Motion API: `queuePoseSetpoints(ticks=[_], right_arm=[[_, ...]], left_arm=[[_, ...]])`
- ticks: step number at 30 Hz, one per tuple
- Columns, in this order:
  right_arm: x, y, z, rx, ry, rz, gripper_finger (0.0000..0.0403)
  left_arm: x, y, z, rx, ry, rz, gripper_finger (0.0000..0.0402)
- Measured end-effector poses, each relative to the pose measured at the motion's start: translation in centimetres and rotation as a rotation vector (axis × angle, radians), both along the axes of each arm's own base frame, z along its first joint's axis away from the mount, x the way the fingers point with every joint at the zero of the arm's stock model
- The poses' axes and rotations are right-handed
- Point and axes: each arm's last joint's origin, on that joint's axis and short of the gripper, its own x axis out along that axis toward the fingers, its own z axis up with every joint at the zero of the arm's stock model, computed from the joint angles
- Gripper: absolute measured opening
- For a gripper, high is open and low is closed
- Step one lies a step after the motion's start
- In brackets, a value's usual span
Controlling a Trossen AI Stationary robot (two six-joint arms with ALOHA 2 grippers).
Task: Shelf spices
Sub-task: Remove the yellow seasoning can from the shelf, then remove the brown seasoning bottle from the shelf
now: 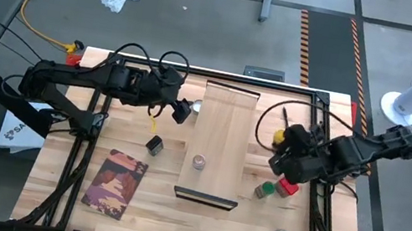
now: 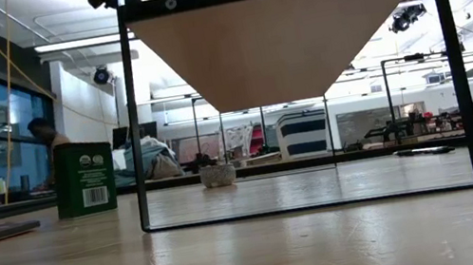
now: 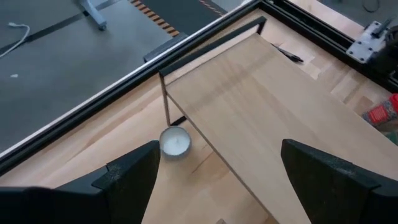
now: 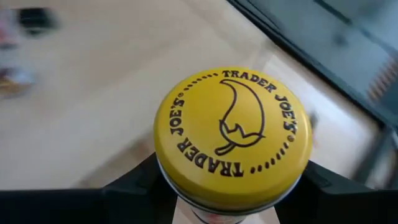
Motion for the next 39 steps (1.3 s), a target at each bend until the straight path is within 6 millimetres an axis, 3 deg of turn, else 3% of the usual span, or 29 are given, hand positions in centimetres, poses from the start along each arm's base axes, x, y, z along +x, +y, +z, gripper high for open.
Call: queuePoseSetpoints(ticks=[5, 10, 15, 18, 22, 33, 39], right_arm=[[-0.6, -0.4, -5.6, 0.008, 0.008, -0.281, 0.019], [-1.3, -1.6, -12.1, 0.058, -0.121, -0.551, 0.019], [-1.9, -2.9, -16.4, 0.095, -0.205, -0.683, 0.019], [-1.7, -3.2, -17.9, 0.142, -0.242, -0.703, 0.019], [-1.5, -3.4, -18.2, 0.144, -0.229, -0.679, 0.02], [-0.4, -4.1, -16.7, 0.173, -0.076, -0.547, 0.028], [0.0, -4.3, -13.1, 0.113, -0.021, -0.418, 0.0283]], left_arm=[[-0.1, 0.7, 0.0, 0.019, 0.004, 0.033, 0.0331], [-0.2, 1.5, 0.0, 0.042, 0.031, 0.025, 0.0331], [-0.2, 2.1, 0.0, 0.035, 0.044, 0.01, 0.0331], [-0.3, 2.3, 0.0, 0.032, 0.044, 0.015, 0.0331], [-0.3, 2.4, 0.0, 0.032, 0.043, 0.021, 0.0331], [-0.3, 2.5, 0.0, 0.036, 0.039, 0.036, 0.0331], [-0.6, 2.4, 0.3, 0.073, 0.08, -0.05, 0.0331]])
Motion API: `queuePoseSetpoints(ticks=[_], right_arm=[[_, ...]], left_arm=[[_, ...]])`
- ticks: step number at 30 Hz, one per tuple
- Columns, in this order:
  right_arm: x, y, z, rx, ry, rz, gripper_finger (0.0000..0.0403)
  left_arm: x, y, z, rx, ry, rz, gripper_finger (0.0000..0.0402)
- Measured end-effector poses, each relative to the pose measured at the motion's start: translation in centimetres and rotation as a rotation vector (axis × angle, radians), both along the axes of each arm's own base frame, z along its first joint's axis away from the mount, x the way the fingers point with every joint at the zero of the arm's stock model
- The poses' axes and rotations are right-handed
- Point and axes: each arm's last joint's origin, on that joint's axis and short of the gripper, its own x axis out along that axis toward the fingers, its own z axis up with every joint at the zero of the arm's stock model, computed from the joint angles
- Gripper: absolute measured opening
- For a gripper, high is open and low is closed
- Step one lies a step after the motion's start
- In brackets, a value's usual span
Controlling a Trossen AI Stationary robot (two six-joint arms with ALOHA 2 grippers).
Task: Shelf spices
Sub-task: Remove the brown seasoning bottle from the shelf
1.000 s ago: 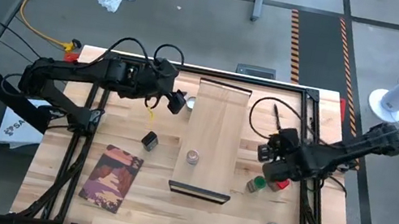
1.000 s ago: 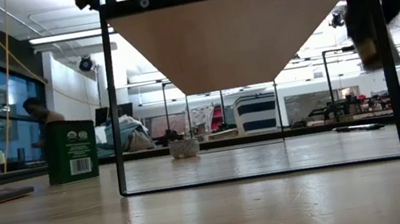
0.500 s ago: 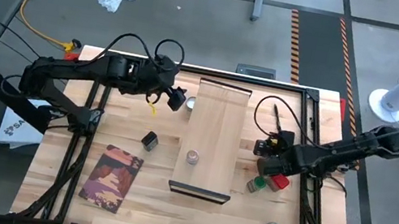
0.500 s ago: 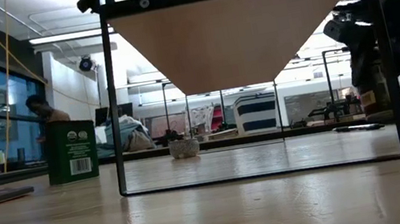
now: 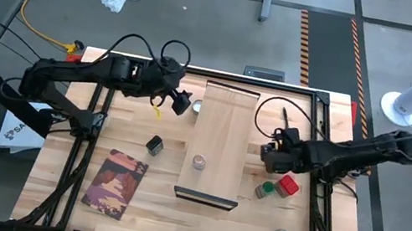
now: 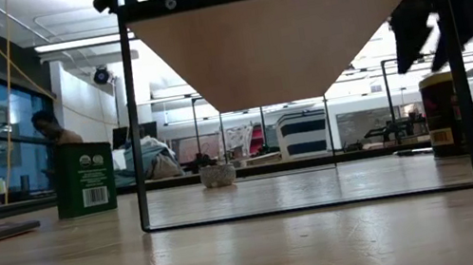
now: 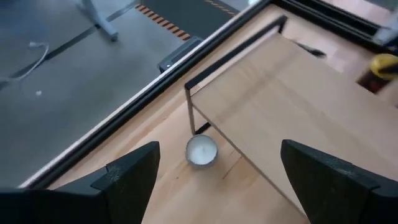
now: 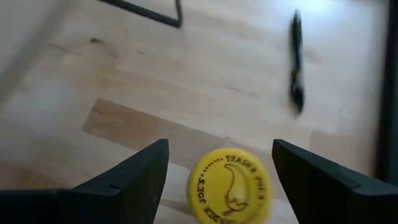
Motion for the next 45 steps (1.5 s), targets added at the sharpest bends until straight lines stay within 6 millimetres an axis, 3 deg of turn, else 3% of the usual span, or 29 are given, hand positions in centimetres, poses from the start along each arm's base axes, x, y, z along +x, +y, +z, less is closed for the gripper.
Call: queuePoseSetpoints(ticks=[8, 12, 16, 27, 39, 45], right_arm=[[-1.5, -0.6, 7.0, -0.091, 0.047, 0.15, 0.0284], [-2.2, -0.9, 9.7, -0.15, 0.0, 0.161, 0.0284], [-2.9, -1.1, 11.3, -0.159, -0.068, 0.15, 0.0284], [-3.1, -1.0, 11.8, -0.113, -0.085, 0.155, 0.0284], [-3.0, -1.0, 11.7, -0.109, -0.064, 0.184, 0.0284], [-3.0, -1.0, 11.7, -0.109, -0.064, 0.185, 0.0284]], left_arm=[[-0.2, -1.8, 1.2, -0.061, -0.061, -0.291, 0.0331], [0.6, -5.4, 0.5, -0.121, -0.007, -0.592, 0.0331], [2.1, -9.0, -1.6, -0.033, 0.144, -0.783, 0.0331], [7.1, -10.3, -5.6, -0.125, 0.124, -0.874, 0.0331], [9.3, -10.6, -9.4, -0.221, 0.219, -0.797, 0.0331], [9.6, -10.5, -9.7, -0.178, 0.222, -0.725, 0.0323]])
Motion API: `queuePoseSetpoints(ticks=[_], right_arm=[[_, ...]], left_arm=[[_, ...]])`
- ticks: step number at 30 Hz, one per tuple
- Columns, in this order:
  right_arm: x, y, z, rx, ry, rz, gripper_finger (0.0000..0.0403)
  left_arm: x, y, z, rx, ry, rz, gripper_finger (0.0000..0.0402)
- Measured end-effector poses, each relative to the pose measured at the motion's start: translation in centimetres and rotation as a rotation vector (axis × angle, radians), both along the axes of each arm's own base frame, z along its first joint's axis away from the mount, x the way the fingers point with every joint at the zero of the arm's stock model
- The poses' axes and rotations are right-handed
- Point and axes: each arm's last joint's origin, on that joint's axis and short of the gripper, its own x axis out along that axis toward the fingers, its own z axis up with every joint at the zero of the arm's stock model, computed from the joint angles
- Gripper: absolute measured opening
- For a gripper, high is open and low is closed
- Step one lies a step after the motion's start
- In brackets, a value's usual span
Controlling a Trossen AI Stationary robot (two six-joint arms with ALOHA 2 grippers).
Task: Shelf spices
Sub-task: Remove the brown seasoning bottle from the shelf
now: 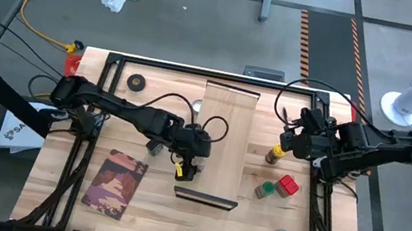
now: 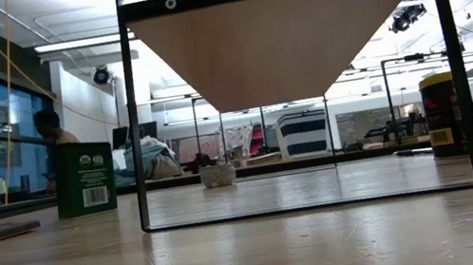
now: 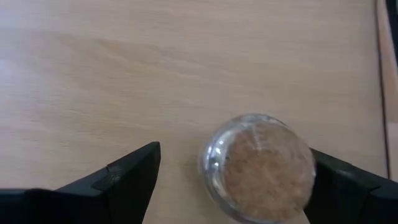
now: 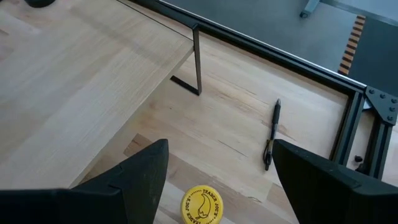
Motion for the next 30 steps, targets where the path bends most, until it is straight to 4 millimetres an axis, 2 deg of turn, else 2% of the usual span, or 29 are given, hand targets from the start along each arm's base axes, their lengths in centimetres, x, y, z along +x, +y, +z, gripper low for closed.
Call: queuePoseSetpoints(ticks=[4, 7, 9, 12, 16, 19, 21, 25, 28, 30], right_arm=[[0.0, 0.0, 0.0, -0.001, 0.0, 0.0, 0.0284], [0.0, 0.0, 0.0, -0.001, 0.0, 0.0, 0.0284], [0.0, 0.0, 0.0, -0.002, 0.0, 0.0, 0.0284], [0.0, 0.0, 0.0, -0.01, -0.002, -0.003, 0.0284], [0.0, -0.1, 0.0, -0.024, -0.005, -0.008, 0.0284], [0.0, -0.1, 0.0, -0.024, -0.005, -0.007, 0.0284], [0.0, -0.1, 0.0, -0.024, -0.005, -0.008, 0.0284], [0.0, -0.1, 0.0, -0.024, -0.007, -0.01, 0.0284], [0.0, -0.1, 0.0, -0.024, -0.01, -0.015, 0.0284], [0.0, -0.1, 0.0, -0.023, -0.011, -0.015, 0.0284]], left_arm=[[0.0, -0.3, 0.2, 0.042, -0.026, 0.023, 0.0279], [-0.4, -0.4, 0.2, 0.077, -0.006, 0.036, 0.0209], [-1.2, -0.2, 1.0, 0.1, 0.001, 0.057, 0.0172], [-3.2, 0.6, 3.4, 0.121, -0.031, 0.118, 0.0174], [-7.0, 1.4, 6.9, 0.091, -0.078, 0.196, 0.0174], [-10.4, 0.4, 8.4, 0.029, -0.04, 0.206, 0.0174], [-12.4, -1.3, 7.7, -0.001, 0.044, 0.166, 0.0174], [-14.5, -5.8, 3.5, -0.029, 0.161, 0.091, 0.0174], [-14.5, -8.2, -0.2, -0.09, 0.122, 0.076, 0.0174], [-13.9, -8.9, -2.8, -0.12, 0.102, 0.096, 0.0176]])
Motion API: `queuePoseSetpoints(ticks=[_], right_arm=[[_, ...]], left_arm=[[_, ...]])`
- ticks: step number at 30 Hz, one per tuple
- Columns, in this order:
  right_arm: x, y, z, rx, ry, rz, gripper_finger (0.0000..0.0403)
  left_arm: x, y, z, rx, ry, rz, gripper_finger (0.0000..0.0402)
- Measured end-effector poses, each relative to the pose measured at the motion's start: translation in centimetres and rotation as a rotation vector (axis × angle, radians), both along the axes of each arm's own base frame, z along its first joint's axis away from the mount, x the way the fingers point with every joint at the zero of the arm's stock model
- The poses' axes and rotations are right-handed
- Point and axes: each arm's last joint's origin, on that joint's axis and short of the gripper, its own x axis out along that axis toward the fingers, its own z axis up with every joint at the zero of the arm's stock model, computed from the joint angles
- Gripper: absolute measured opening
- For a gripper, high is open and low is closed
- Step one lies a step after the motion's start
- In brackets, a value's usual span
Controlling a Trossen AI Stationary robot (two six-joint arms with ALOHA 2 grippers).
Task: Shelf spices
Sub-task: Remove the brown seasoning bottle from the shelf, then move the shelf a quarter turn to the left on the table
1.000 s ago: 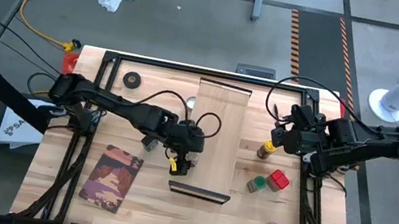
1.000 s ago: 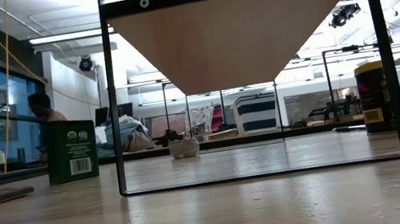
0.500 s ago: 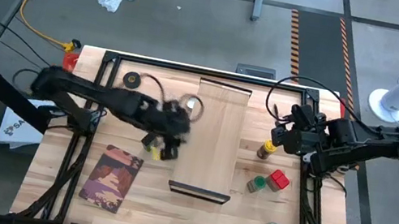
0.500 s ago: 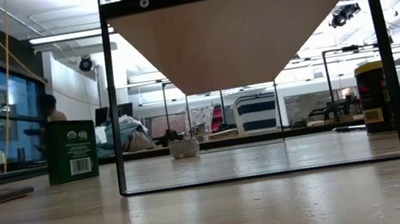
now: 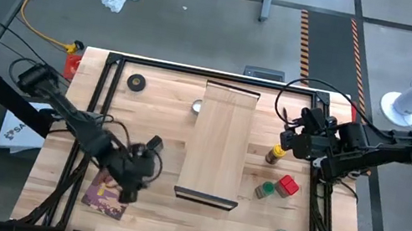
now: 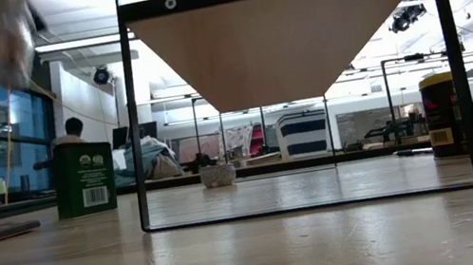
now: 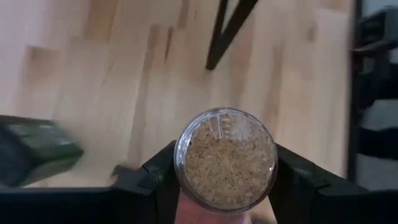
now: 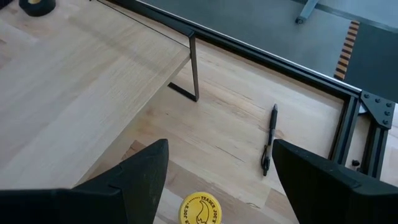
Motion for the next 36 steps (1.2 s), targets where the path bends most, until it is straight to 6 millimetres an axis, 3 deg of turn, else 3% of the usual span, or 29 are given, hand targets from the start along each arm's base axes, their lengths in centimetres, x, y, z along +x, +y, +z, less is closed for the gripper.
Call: queuePoseSetpoints(ticks=[7, 14, 30, 33, 36], right_arm=[[0.0, 0.0, 0.0, 0.002, -0.002, -0.001, 0.0284], [0.0, 0.1, 0.0, 0.025, 0.006, 0.013, 0.0284], [0.0, 0.1, -0.1, 0.013, 0.037, 0.051, 0.0284], [0.0, 0.1, 0.1, -0.007, 0.066, 0.092, 0.0284], [-0.1, -0.4, 1.4, -0.041, 0.08, 0.146, 0.0284]], left_arm=[[1.7, 0.6, -6.2, 0.042, 0.088, 0.097, 0.018], [3.2, -0.1, -8.0, 0.012, 0.062, 0.053, 0.0196], [3.7, 1.1, -7.4, -0.105, 0.135, 0.114, 0.0258], [3.6, 1.8, -6.1, -0.075, 0.153, 0.106, 0.0272], [3.3, 3.0, -3.4, -0.001, 0.125, 0.123, 0.0277]])
